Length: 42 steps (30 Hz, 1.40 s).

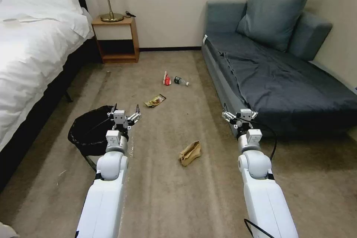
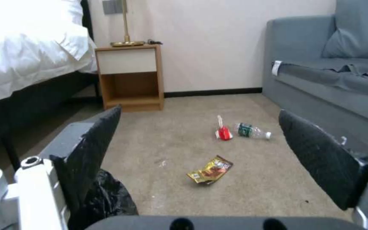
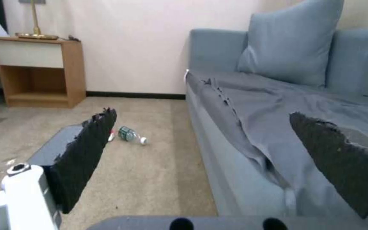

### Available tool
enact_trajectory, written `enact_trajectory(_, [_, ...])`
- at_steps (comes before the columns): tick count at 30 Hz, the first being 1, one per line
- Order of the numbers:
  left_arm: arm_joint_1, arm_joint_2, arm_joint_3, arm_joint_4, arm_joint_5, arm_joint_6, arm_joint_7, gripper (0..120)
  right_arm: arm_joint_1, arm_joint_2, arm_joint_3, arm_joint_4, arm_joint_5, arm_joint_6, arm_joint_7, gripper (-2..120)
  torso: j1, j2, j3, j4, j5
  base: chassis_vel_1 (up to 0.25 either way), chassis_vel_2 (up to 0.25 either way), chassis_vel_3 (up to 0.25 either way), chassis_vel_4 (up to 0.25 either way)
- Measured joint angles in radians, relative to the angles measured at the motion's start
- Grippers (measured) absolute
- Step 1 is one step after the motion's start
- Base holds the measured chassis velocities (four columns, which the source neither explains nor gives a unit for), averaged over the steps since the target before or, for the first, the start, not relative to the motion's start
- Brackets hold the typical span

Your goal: Pick up the trash bin, then pick up the garbage on the floor and place it into the trash bin.

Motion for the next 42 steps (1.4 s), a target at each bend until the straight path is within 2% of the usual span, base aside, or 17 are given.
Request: enact_trajectory(42, [0.000, 0.000, 0.000, 0.000, 0.000, 0.000, 0.000, 99, 0.000, 0.000, 0.000, 0.000, 0.000, 0.000, 0.000, 100, 0.000, 0.000, 0.000, 0.0000, 0.0000, 0.000, 0.000, 0.000, 0.000])
